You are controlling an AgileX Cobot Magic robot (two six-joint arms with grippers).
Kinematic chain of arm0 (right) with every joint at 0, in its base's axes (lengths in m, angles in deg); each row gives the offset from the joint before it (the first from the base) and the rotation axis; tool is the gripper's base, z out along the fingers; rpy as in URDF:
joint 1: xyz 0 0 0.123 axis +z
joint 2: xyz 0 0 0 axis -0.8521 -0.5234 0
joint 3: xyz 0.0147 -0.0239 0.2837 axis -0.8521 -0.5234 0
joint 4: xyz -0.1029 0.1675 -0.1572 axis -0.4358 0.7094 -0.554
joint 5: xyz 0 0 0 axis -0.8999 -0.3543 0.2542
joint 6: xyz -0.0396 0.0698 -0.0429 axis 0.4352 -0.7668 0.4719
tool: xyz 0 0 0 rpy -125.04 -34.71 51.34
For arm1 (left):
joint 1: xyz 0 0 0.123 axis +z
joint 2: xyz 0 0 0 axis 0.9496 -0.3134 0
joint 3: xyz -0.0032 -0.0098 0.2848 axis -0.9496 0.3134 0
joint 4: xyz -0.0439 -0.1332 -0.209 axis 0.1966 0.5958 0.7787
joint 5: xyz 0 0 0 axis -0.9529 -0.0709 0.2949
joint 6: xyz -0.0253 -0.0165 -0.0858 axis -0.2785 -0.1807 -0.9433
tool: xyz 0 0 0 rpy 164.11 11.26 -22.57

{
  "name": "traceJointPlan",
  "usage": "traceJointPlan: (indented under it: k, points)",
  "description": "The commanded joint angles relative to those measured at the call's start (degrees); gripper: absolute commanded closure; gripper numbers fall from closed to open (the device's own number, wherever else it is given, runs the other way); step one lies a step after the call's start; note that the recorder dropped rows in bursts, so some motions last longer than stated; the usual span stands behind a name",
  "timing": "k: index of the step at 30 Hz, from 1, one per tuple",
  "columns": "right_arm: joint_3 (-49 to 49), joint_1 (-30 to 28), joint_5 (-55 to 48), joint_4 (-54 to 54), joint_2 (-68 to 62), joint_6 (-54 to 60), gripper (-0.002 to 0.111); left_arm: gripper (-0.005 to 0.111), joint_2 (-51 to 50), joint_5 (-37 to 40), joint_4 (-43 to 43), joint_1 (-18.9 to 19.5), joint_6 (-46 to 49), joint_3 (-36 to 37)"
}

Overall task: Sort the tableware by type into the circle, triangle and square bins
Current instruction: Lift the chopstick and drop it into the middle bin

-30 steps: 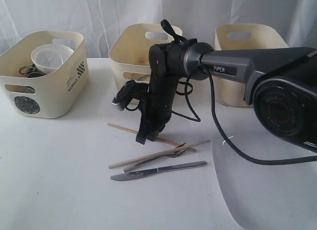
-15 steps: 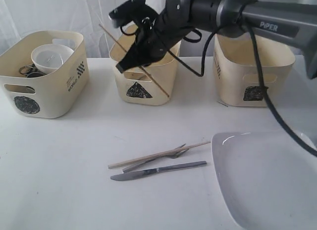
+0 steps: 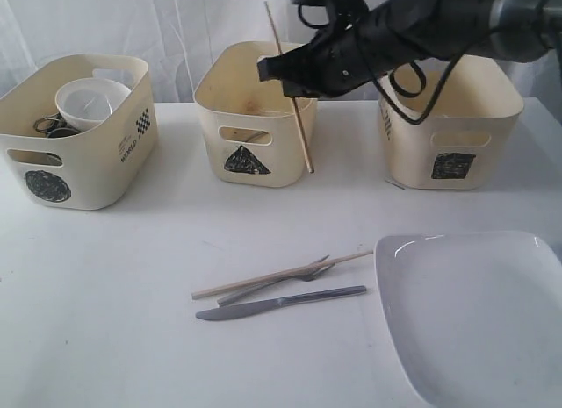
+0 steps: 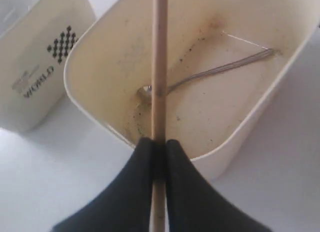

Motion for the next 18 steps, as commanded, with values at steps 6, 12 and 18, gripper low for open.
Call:
traceJointPlan:
  k: [6,12,18]
  points:
    - [-3.9,-5.3,12.49,26.27,2.58,6.45,0.108,0.107,0.25,-0.65,0.0,0.04,-0.26,0.25]
    - [2.56,-5.54,9.83,29.82,-2.06,6.7,0.108,0.107,0.25,-0.65,0.0,0.04,-0.26,0.25]
    - [11.39,-5.54,6.81,32.35,-9.21,6.71,0.108,0.107,0.25,-0.65,0.0,0.04,-0.26,0.25]
